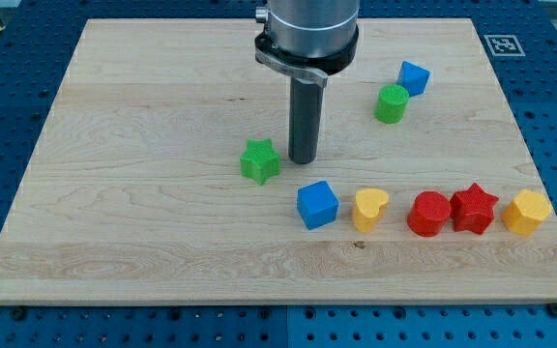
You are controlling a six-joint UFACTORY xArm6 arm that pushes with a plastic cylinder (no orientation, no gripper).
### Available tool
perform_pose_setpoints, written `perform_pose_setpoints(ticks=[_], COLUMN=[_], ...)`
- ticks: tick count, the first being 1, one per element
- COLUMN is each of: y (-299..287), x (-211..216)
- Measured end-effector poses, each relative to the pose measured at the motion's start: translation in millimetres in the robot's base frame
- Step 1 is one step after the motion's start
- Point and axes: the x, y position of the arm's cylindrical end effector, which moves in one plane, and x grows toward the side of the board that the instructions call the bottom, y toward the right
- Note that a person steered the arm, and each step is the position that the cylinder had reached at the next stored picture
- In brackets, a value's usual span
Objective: Place the green star to the left of the blue cube
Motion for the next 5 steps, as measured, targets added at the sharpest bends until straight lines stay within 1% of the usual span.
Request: perform_pose_setpoints(ticks=[2, 4, 5], y=[-3.5, -55.7, -65.3], x=[-2.7, 0.0, -4.1])
